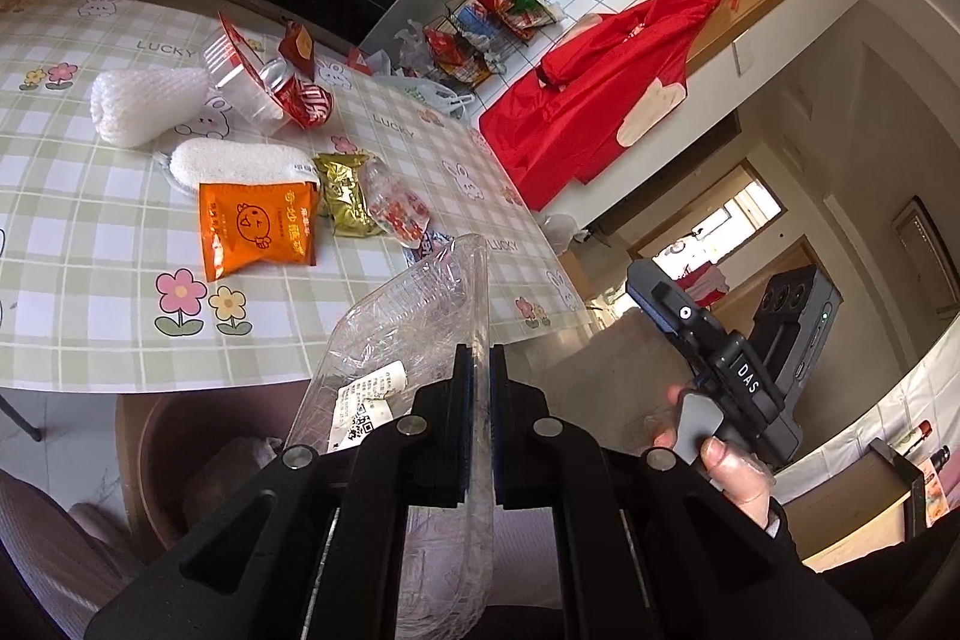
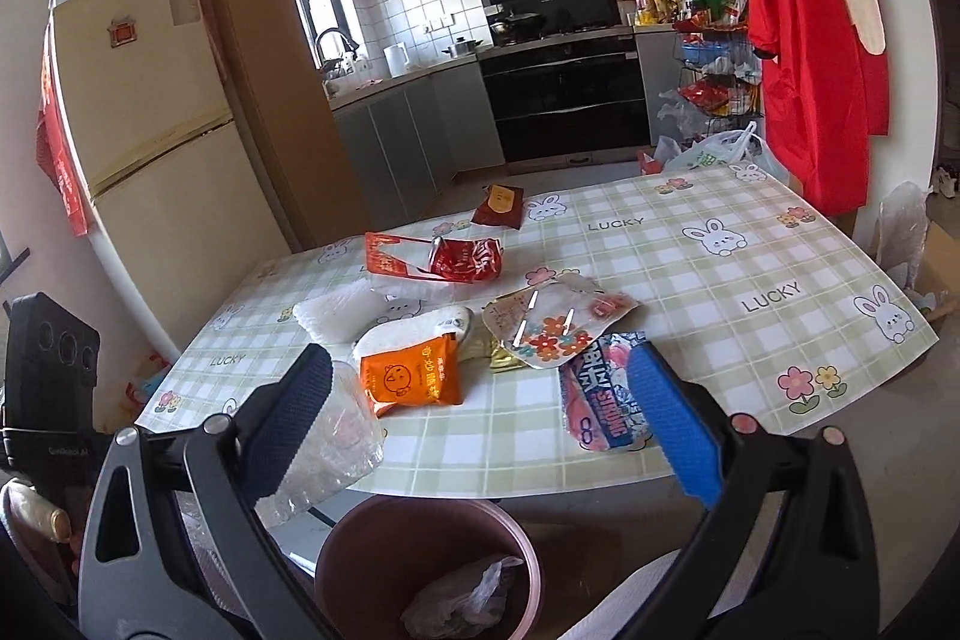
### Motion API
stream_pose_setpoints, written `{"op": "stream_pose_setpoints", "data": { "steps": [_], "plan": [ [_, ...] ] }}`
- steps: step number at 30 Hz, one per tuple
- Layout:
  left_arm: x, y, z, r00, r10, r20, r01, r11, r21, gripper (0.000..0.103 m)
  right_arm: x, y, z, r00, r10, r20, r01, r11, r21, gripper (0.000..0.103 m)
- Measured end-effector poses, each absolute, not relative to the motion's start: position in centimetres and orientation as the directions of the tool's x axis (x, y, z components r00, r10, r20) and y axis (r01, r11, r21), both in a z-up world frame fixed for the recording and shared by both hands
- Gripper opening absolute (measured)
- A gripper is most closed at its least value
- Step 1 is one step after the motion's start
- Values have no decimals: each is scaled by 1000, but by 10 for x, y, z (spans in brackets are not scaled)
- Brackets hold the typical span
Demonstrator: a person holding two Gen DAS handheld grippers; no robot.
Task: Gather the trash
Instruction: 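Lower the clear container into the bin and open the left gripper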
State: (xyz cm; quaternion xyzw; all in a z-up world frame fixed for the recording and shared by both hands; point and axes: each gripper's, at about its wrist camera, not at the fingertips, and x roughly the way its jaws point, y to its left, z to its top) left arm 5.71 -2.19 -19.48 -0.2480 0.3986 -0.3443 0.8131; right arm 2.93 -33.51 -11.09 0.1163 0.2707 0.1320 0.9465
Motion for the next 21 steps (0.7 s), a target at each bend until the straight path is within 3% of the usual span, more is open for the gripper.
{"op": "stream_pose_setpoints", "data": {
  "steps": [5,7,9,12,21],
  "plan": [
    [65,-36,-206,390,-769,-507,368,635,-679,8,35,-346,-122,815,305,-493,-160,936,314,97],
    [68,-39,-210,378,-768,-518,360,637,-682,20,37,-349,-126,813,302,-498,-151,935,320,97],
    [71,-39,-217,362,-767,-529,344,638,-689,41,39,-351,-129,810,299,-505,-139,934,330,97],
    [74,-39,-225,351,-756,-553,315,651,-690,50,41,-352,-134,804,302,-513,-131,930,343,97],
    [72,-49,-226,322,-722,-613,334,692,-640,61,40,-341,-137,793,316,-520,-149,930,337,97]
  ]
}}
